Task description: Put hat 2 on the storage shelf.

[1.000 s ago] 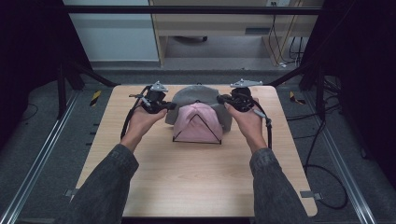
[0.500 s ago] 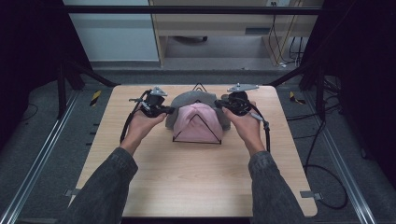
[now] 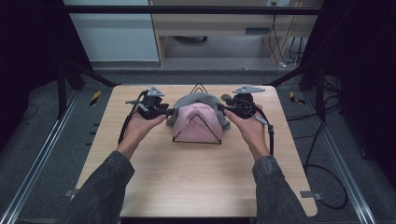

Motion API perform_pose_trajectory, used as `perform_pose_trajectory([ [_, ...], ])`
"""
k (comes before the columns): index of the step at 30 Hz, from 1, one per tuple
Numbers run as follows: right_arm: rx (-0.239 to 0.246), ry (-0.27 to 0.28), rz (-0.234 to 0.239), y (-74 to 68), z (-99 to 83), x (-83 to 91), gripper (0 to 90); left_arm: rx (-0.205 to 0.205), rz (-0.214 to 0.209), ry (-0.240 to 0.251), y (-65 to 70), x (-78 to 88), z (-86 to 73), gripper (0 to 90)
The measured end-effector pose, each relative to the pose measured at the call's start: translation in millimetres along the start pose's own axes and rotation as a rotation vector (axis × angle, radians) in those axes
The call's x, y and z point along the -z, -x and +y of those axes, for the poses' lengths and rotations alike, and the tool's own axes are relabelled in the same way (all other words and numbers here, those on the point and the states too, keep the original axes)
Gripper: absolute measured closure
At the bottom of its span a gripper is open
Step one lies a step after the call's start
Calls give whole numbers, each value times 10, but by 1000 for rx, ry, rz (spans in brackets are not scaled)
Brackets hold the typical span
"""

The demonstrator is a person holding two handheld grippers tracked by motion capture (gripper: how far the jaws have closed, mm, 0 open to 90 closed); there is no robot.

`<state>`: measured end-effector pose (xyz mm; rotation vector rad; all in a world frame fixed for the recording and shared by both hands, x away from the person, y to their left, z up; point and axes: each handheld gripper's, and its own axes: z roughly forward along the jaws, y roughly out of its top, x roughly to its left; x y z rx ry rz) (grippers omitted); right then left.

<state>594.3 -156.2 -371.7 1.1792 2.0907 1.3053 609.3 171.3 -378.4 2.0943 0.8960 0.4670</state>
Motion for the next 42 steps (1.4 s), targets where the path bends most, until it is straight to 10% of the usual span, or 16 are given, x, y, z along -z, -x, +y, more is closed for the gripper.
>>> perform_pose_trajectory([
  [12,8,8,-10,-92,37,159,274,33,-17,10,44,178,-78,180],
  [27,10,36,-41,-113,-107,558,158,2,-98,73,254,523,-318,72],
  [42,61,-41,-15,-239,-670,785,98,-93,-127,-31,490,574,-755,85],
])
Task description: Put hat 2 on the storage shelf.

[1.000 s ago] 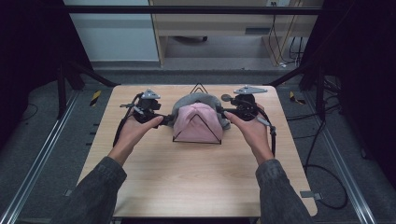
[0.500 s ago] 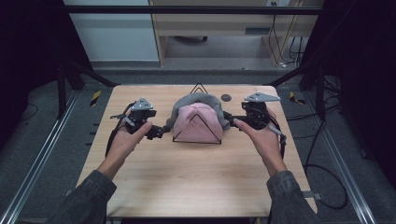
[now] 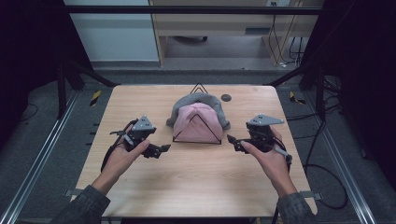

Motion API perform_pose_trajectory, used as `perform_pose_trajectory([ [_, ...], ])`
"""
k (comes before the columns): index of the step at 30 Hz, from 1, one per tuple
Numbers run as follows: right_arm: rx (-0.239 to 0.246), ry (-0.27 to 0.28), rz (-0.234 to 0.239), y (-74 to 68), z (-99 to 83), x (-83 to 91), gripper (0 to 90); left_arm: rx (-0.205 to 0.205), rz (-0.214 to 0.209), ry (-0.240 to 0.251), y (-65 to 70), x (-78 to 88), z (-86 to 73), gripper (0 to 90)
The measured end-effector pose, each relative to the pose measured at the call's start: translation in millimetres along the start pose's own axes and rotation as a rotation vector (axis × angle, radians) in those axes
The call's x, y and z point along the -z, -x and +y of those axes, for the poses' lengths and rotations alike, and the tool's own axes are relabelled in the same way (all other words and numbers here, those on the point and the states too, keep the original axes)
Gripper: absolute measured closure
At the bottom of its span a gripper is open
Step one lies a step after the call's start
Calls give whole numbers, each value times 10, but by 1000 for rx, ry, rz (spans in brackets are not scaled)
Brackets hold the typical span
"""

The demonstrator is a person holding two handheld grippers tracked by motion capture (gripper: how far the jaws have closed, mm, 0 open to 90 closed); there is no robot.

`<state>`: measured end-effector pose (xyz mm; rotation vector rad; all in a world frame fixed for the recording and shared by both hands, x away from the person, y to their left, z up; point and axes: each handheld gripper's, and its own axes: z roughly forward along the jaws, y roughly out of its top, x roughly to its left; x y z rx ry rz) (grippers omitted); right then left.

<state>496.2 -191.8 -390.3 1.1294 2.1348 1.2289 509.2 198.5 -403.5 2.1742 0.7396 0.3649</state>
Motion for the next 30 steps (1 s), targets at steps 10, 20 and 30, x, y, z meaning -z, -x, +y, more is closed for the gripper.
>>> perform_pose_trajectory([
  [10,-5,-107,46,-96,-499,-121,96,-18,-9,-149,75,-119,-354,66],
  [20,-77,-214,64,-59,-757,-411,100,27,-21,-234,-48,-316,-690,63],
  [30,-91,-280,66,-66,-876,-548,100,39,3,-262,-90,-384,-797,47],
])
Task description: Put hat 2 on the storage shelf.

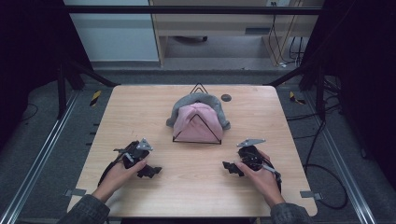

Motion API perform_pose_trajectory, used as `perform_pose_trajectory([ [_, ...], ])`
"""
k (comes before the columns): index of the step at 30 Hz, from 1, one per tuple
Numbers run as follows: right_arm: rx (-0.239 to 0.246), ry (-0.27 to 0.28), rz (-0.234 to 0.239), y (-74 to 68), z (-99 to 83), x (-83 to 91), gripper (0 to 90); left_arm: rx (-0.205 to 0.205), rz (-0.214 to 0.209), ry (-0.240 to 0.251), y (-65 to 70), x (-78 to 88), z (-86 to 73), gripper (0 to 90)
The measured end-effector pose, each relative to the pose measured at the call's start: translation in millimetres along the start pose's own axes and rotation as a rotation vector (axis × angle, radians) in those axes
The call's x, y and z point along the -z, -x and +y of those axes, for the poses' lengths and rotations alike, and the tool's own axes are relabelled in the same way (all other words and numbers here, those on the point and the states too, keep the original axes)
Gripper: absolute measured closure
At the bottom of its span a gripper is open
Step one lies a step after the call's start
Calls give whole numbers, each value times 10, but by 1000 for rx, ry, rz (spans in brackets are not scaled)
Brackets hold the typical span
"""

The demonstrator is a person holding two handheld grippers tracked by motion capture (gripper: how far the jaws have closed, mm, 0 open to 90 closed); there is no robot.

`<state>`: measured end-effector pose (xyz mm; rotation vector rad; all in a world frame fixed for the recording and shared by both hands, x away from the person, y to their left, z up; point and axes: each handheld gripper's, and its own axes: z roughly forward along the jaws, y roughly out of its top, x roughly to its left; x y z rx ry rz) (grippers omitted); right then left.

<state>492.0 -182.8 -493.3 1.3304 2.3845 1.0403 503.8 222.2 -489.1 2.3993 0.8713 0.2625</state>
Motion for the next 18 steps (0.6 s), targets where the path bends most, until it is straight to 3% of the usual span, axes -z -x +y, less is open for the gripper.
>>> perform_pose_trajectory([
  [3,18,-21,-8,-20,-31,-48,84,14,2,-5,-6,-20,-12,45],
  [6,67,-18,-45,-50,-57,-68,65,9,20,0,-5,-33,-32,24],
  [8,132,-4,-78,-73,-108,-89,34,-1,28,5,-4,-38,-50,2],
  [13,124,60,-87,-101,-204,-90,20,-4,27,33,-29,-28,-114,0],
  [18,111,62,-98,-129,-228,-75,19,-4,26,27,-28,-27,-109,0],
])
